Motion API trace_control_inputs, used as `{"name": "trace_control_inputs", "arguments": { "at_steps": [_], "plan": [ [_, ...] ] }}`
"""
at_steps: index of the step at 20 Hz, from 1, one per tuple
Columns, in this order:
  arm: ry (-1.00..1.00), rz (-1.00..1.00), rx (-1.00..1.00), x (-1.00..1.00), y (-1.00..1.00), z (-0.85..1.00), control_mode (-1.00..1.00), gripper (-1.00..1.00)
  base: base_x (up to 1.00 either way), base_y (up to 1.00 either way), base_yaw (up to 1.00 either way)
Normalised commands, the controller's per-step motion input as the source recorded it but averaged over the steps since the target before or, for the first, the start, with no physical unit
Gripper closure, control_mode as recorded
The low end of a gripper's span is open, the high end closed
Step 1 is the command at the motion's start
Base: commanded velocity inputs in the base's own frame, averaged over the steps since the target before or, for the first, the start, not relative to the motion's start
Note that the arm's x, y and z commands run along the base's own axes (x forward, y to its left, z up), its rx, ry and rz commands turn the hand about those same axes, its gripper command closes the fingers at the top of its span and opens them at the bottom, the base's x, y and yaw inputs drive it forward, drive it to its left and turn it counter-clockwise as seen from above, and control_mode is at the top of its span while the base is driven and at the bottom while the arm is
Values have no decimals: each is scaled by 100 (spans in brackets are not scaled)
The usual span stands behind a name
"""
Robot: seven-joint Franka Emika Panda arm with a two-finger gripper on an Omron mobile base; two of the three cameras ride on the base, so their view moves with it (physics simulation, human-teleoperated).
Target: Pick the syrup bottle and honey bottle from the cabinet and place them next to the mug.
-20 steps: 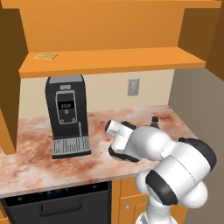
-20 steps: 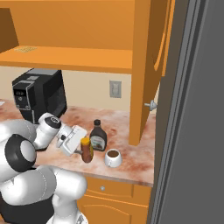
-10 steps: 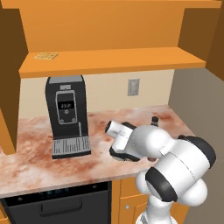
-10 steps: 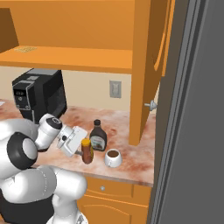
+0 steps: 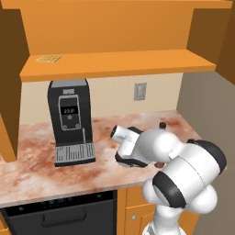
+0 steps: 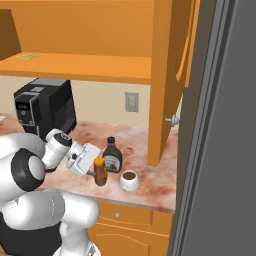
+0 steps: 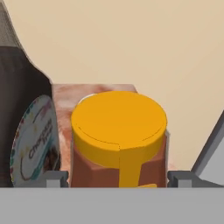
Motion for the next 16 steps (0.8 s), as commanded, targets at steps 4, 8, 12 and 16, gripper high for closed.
{"name": "trace_control_inputs", "arguments": {
  "at_steps": [4, 8, 12, 16],
  "plan": [
    [-3, 0, 0, 5, 3, -1, -100, 100, 0, 0, 0],
    [-2, 0, 0, 0, 0, 0, -100, 100, 0, 0, 0],
    [-1, 0, 0, 0, 0, -6, -100, 100, 0, 0, 0],
    [-2, 0, 0, 0, 0, -6, -100, 100, 0, 0, 0]
  ]
}}
